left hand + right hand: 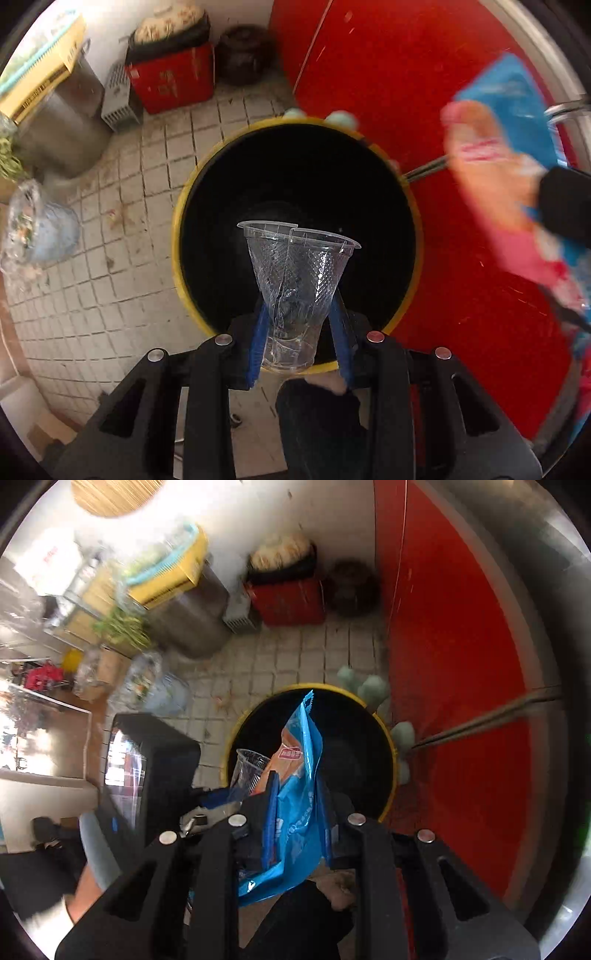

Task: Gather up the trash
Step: 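Carry the cup and blue wrapper with both tools over the yellow-rimmed bin, then open both tools to drop the cup and wrapper into the bin, then move both open tools back to the trash pile on the counter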

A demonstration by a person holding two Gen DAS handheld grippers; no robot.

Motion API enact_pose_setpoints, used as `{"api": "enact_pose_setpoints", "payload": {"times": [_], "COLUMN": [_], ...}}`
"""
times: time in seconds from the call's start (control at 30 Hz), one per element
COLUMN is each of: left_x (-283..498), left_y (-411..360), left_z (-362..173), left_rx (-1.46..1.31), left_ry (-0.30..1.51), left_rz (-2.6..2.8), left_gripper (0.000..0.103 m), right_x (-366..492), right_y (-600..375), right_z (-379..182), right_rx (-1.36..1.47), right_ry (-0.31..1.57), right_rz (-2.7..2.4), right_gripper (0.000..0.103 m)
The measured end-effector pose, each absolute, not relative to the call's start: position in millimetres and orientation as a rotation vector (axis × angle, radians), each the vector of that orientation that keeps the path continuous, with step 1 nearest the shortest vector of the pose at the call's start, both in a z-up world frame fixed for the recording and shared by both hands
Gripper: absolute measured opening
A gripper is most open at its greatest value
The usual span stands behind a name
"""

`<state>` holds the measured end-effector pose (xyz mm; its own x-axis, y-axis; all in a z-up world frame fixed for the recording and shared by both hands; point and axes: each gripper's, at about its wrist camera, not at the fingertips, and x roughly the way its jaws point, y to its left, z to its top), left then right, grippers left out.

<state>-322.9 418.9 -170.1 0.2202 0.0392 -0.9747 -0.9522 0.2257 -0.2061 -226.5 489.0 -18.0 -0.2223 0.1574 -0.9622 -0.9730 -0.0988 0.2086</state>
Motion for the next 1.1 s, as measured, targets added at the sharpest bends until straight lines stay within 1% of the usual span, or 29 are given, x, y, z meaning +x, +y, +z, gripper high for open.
{"api": "enact_pose_setpoints", "payload": {"times": [0.1, 0.17, 0.33, 0.5, 0.63, 0.67, 0.7, 0.73, 0.8, 0.83, 0.9, 0.97, 1.03, 1.1], "left_x": [-319.9, -319.3, -320.6, -315.3, -316.4, -316.4, -316.3, -317.5, -330.6, -336.3, -347.3, -354.5, -360.5, -356.3], "left_y": [422.9, 421.9, 415.9, 422.4, 425.4, 426.1, 426.2, 425.8, 422.6, 420.3, 412.1, 405.3, 396.6, 387.8], "left_z": [-201.6, -215.6, -227.7, -241.3, -247.7, -246.5, -244.3, -239.2, -214.1, -198.8, -158.3, -123.6, -81.0, -35.9], "left_rx": [-1.125, -1.158, -1.181, -1.182, -1.194, -1.193, -1.192, -1.189, -1.219, -1.211, -1.193, -1.198, -1.185, -1.116], "left_ry": [1.113, 1.107, 1.102, 1.117, 1.114, 1.118, 1.122, 1.125, 1.033, 1.003, 0.929, 0.888, 0.859, 0.847], "left_rz": [0.936, 0.946, 0.986, 0.993, 1.002, 1.003, 1.010, 1.027, 1.106, 1.157, 1.204, 1.192, 1.207, 1.224], "left_gripper": [0.031, 0.031, 0.031, 0.031, 0.032, 0.033, 0.038, 0.045, 0.088, 0.092, 0.096, 0.096, 0.096, 0.096], "right_x": [-231.8, -234.4, -229.4, -227.8, -225.1, -227.0, -230.3, -233.3, -235.7, -236.9, -241.6, -247.4, -246.2, -225.4], "right_y": [493.6, 490.6, 496.6, 504.0, 506.0, 506.1, 508.7, 509.0, 506.1, 504.7, 501.2, 496.8, 486.2, 468.7], "right_z": [-63.1, -82.0, -132.9, -158.8, -159.9, -157.1, -154.8, -149.5, -128.4, -113.7, -74.1, -24.7, 44.1, 107.0], "right_rx": [-1.084, -1.114, -1.166, -1.177, -1.182, -1.175, -1.174, -1.168, -1.127, -1.091, -1.036, -0.994, -0.925, -0.819], "right_ry": [1.222, 1.228, 1.249, 1.259, 1.257, 1.251, 1.237, 1.217, 1.188, 1.203, 1.185, 1.116, 1.009, 0.926], "right_rz": [1.426, 1.391, 1.331, 1.301, 1.302, 1.318, 1.326, 1.333, 1.352, 1.374, 1.420, 1.481, 1.538, 1.556], "right_gripper": [0.020, 0.020, 0.020, 0.020, 0.020, 0.022, 0.043, 0.071, 0.092, 0.093, 0.096, 0.096, 0.096, 0.096]}}
